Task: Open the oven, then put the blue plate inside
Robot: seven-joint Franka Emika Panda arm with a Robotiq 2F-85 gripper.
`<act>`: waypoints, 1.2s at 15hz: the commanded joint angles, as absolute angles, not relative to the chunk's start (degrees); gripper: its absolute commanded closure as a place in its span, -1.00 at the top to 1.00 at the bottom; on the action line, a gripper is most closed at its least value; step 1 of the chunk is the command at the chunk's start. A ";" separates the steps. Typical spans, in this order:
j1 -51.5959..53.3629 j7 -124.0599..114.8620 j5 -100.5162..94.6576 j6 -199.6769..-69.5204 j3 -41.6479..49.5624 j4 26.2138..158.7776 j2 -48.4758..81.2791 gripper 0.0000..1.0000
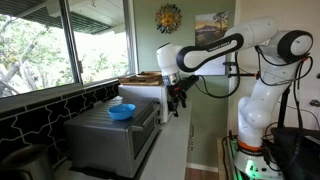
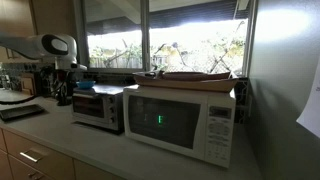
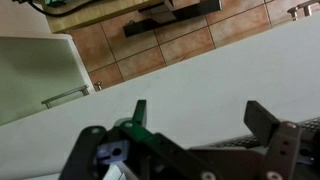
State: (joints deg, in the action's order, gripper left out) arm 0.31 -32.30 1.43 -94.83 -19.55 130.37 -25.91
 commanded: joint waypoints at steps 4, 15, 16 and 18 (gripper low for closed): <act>1.46 -36.14 2.85 -96.14 -16.93 127.88 -26.83 1.00; 0.63 -58.39 9.49 -107.92 -14.17 129.61 -26.87 1.00; 0.59 -59.48 9.55 -109.33 -14.10 130.27 -26.68 1.00; 0.50 -61.72 9.30 -111.66 -14.06 131.51 -26.10 1.00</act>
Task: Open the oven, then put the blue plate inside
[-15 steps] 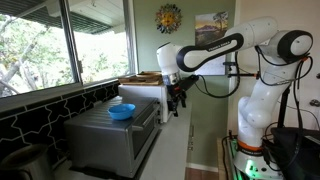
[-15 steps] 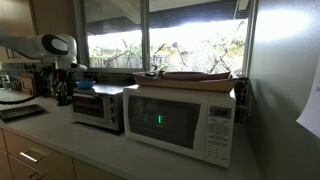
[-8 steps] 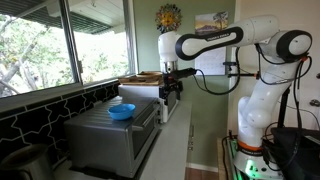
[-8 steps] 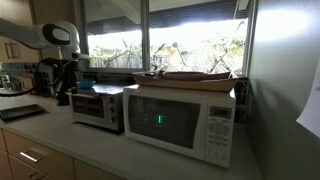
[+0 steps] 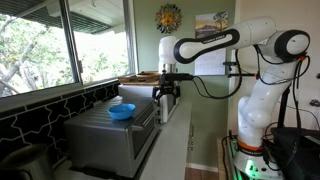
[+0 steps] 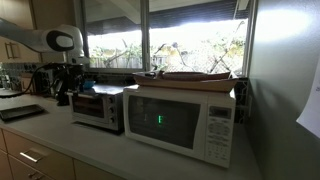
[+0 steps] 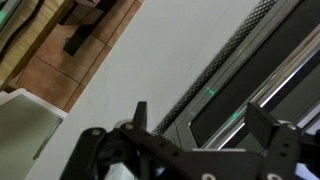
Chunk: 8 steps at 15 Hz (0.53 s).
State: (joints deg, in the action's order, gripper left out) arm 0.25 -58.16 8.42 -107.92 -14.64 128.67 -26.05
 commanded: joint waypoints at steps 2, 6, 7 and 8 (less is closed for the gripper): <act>0.72 -63.19 9.87 -114.44 -13.62 132.75 -25.73 1.00; 1.00 -64.67 12.18 -120.15 -12.31 134.89 -25.59 1.00; 1.05 -64.60 12.43 -120.93 -12.04 135.22 -25.67 1.00; 0.96 -64.35 12.06 -121.53 -11.84 135.68 -25.84 1.00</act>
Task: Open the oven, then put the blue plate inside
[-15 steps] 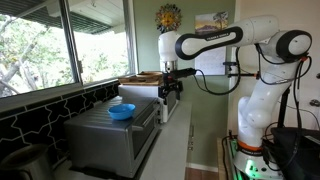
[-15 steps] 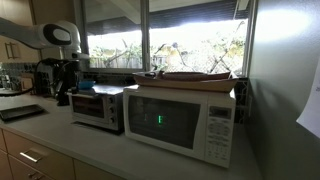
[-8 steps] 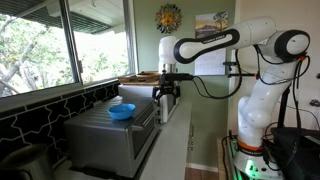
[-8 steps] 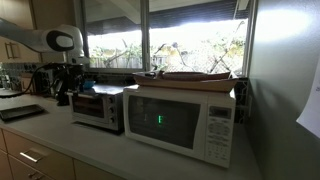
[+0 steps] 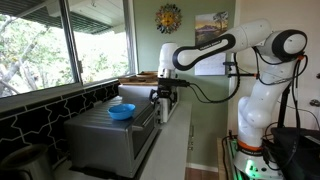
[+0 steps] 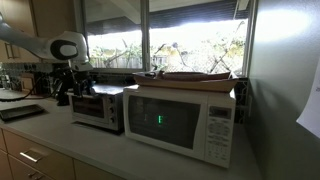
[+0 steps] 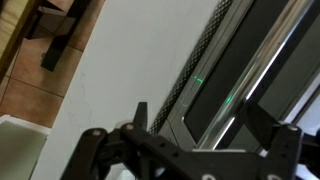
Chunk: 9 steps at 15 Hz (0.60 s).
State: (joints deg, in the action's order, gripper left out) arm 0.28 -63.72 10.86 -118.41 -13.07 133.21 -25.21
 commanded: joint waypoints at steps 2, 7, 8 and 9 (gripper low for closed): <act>1.19 -63.27 12.06 -121.38 -11.19 136.35 -25.91 1.00; 2.29 -59.40 12.01 -117.26 -10.12 137.18 -27.97 1.00; 2.49 -58.15 11.98 -116.25 -9.92 137.32 -28.61 1.00; 2.55 -57.10 11.74 -115.36 -9.87 137.65 -29.12 1.00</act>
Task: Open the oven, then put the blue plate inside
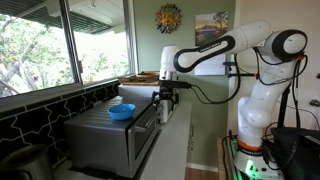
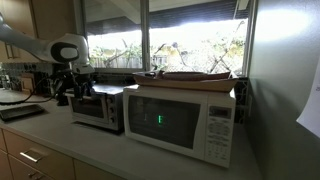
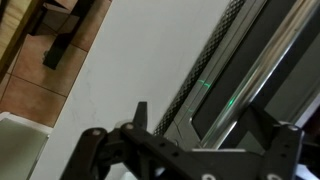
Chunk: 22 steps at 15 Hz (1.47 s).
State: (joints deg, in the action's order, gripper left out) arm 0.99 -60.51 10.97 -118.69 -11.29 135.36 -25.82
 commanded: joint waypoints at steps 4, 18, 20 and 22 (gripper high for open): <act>3.80 -48.81 13.27 -113.59 -8.51 141.31 -32.14 1.00; 0.30 -39.37 8.37 -102.90 -8.45 148.88 -42.93 1.00; 0.11 -37.86 8.51 -101.51 -8.37 147.01 -44.13 1.00; 0.05 -36.79 9.64 -102.34 -8.56 145.40 -44.68 1.00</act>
